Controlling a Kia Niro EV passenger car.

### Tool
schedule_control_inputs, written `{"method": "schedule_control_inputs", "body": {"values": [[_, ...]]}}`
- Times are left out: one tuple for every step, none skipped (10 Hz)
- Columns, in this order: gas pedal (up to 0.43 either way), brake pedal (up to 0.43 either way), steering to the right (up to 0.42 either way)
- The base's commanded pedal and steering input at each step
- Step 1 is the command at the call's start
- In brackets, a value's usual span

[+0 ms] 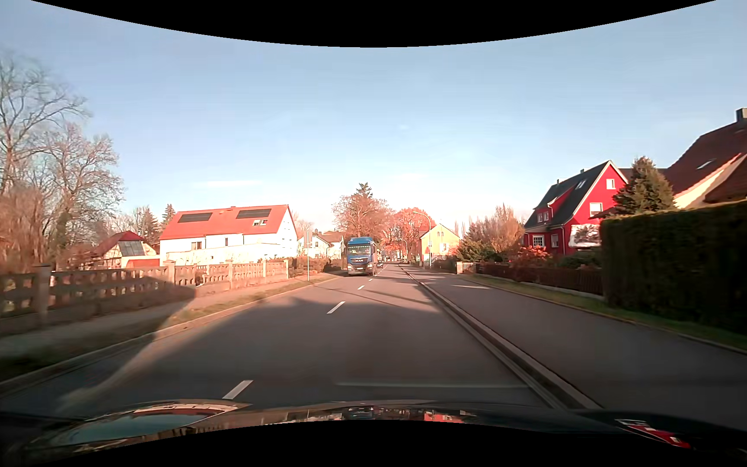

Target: Follow the waypoints while adhering to traffic rules and regulations

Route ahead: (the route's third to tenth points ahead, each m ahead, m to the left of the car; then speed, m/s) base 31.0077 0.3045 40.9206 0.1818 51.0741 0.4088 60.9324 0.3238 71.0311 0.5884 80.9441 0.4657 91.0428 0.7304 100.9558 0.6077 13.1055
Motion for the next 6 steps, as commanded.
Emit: {"method": "schedule_control_inputs", "body": {"values": [[0.118,0.000,-0.003],[0.118,0.000,-0.003],[0.118,0.000,-0.003],[0.118,0.000,-0.003],[0.118,0.000,-0.003],[0.118,0.000,-0.003]]}}
